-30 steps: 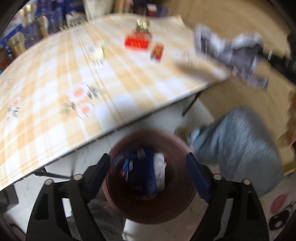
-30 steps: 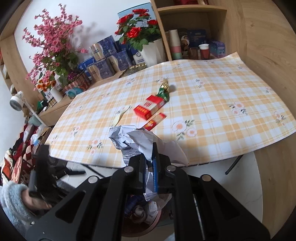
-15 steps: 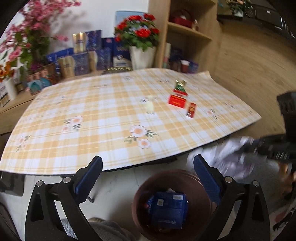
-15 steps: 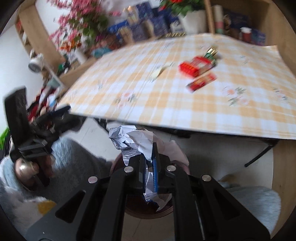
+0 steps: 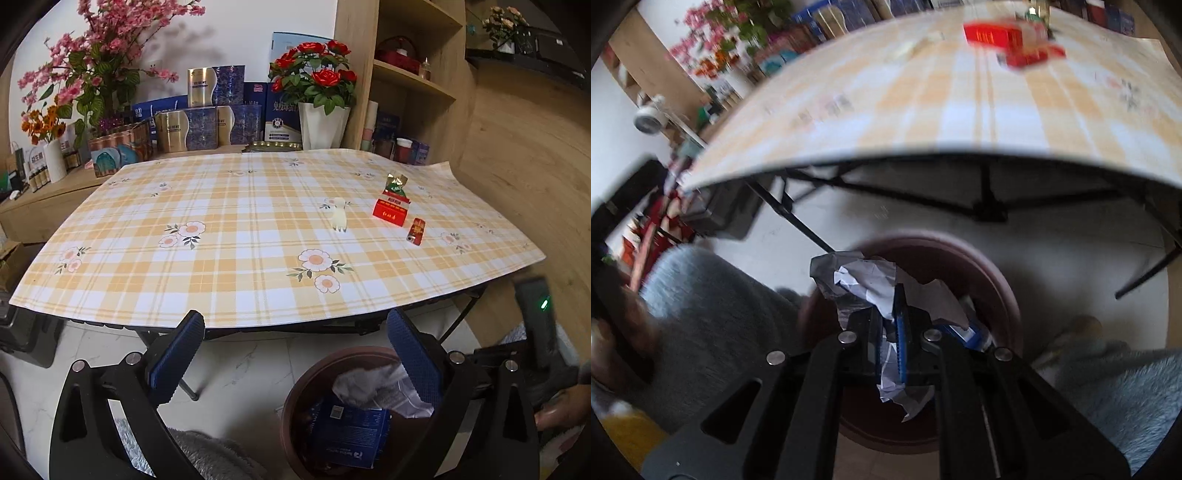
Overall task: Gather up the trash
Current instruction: 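Lower the crumpled white paper into the bin and open the right gripper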
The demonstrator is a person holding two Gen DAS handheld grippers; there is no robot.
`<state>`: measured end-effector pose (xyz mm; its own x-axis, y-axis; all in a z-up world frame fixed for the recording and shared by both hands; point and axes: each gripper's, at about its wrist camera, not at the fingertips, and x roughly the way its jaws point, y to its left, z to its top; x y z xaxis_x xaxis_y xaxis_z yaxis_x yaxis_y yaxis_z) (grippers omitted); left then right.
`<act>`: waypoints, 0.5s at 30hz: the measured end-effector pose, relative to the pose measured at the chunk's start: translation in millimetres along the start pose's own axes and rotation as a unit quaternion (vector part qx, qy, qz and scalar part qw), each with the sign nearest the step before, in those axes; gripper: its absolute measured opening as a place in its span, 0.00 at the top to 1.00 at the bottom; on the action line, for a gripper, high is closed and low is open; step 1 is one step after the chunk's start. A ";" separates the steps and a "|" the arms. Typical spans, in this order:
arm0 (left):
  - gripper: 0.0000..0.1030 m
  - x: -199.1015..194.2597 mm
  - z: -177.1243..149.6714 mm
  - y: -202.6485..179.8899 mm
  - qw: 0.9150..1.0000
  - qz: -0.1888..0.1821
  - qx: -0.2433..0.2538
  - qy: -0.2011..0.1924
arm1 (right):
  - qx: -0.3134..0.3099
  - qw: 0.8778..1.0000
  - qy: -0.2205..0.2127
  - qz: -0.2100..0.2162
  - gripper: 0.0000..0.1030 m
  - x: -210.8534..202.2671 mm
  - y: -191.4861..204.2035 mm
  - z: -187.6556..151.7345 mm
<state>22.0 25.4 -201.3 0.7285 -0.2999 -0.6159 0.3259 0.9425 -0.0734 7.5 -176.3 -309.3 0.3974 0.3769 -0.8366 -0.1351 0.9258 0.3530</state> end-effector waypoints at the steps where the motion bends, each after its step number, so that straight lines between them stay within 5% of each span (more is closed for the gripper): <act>1: 0.06 0.9 -0.3 -0.4 1.000 -0.001 0.001 0.002 | -0.001 1.000 0.001 0.000 0.90 1.2 0.2 -0.2; 15: 0.06 10.0 -1.4 3.1 1.000 0.000 -0.010 0.017 | -0.026 1.000 -0.003 -0.009 0.87 6.2 6.2 -0.5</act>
<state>29.5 25.5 -208.8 0.7069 -0.2949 -0.6429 0.3139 0.9453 -0.0885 8.7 -168.2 -312.5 0.4062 0.3609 -0.8395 -0.1747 0.9324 0.3163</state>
